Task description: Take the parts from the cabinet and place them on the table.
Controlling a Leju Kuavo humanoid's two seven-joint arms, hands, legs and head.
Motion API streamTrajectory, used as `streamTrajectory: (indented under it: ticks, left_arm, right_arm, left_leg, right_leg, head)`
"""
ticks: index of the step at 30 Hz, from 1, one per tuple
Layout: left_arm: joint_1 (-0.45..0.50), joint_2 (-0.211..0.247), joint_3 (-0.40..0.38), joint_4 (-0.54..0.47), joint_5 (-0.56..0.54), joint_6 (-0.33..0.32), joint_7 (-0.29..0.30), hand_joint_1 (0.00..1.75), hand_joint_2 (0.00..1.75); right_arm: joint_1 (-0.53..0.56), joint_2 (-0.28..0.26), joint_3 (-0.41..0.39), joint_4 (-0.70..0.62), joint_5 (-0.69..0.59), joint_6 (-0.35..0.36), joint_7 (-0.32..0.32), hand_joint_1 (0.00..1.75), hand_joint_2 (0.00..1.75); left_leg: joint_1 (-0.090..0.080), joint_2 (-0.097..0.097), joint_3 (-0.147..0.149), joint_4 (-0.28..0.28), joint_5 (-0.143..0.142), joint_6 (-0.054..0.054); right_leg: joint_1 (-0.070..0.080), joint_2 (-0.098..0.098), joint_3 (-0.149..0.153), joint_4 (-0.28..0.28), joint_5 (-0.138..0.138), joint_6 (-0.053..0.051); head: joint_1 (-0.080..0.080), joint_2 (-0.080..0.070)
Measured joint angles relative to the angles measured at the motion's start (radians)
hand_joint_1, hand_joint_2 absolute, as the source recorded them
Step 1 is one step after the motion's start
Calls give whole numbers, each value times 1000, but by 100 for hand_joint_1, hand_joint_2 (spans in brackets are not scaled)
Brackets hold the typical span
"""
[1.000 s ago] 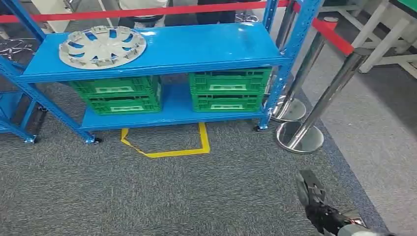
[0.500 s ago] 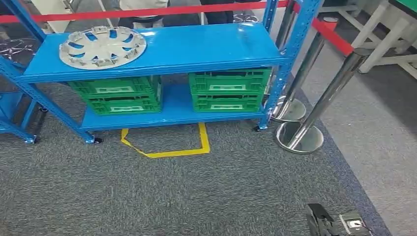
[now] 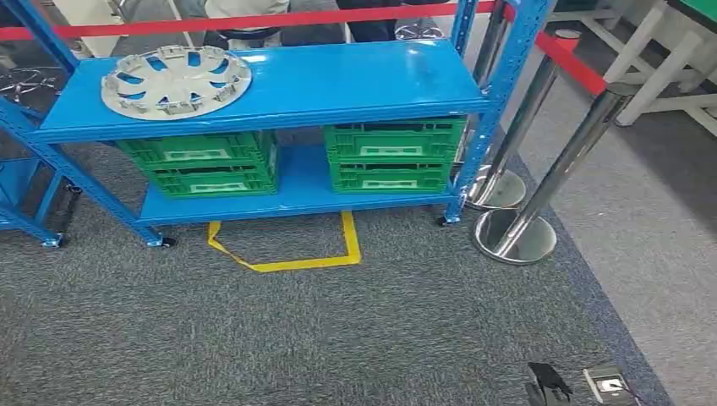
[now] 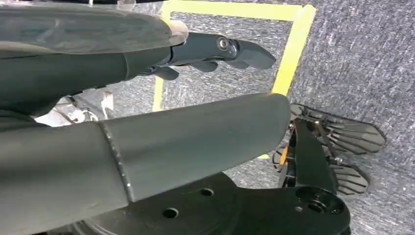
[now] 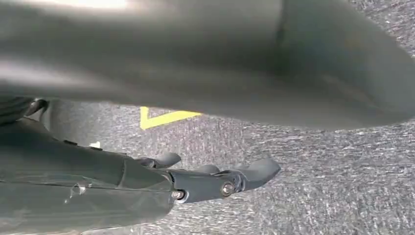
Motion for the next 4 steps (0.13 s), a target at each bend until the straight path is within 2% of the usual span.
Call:
streamTrajectory:
  ticks: [4]
  left_arm:
    - [0,2,-3,0,-1,0,0,0,0]
  right_arm:
    - [0,4,0,5,-3,0,0,0,0]
  left_leg:
    - [-1,0,0,1,-1,1]
  right_leg:
    - [-1,0,0,0,0,0]
  head:
    - [0,0]
